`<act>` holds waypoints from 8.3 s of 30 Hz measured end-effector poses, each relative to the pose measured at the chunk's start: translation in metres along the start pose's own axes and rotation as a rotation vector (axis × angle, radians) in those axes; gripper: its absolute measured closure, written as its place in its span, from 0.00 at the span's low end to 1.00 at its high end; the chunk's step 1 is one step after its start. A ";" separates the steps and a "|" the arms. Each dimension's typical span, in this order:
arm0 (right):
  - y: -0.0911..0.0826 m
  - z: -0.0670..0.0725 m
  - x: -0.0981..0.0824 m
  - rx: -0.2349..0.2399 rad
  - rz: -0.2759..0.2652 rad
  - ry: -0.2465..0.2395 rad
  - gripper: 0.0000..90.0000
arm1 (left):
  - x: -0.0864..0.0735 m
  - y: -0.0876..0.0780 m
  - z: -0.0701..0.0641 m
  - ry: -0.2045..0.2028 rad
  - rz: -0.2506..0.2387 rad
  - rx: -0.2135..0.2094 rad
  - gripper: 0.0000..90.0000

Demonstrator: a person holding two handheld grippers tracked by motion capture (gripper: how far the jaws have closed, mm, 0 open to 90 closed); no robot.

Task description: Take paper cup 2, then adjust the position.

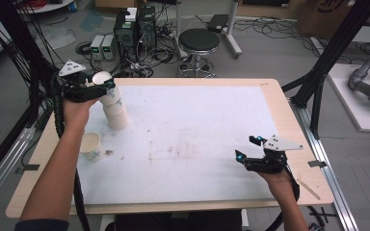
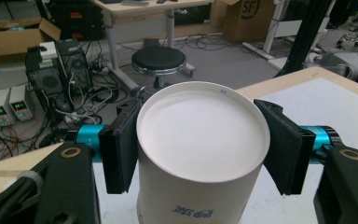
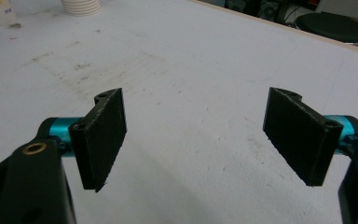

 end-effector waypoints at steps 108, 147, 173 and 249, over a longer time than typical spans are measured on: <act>0.037 0.096 0.042 0.440 -0.042 -0.135 0.22 | -0.117 -0.018 -0.249 0.133 0.036 -0.739 0.40; 0.049 0.137 0.036 0.632 -0.007 -0.173 0.32 | -0.121 -0.023 -0.295 0.169 0.067 -0.943 0.40; 0.049 0.128 0.032 0.589 0.103 -0.269 0.37 | -0.124 -0.031 -0.272 0.228 0.193 -0.877 0.13; 0.038 0.115 0.055 0.535 0.215 -0.323 0.22 | -0.147 -0.024 -0.271 0.336 0.321 -0.897 0.41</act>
Point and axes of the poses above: each handheld gripper's, and its own axes: y roughly forward along the jaws, x roughly out of its top, z roughly to its left, the point moved 9 cm from there along y, roughly forward along the jaws, and after that the axes turned 3 degrees about -y, right-handed, at the moved point
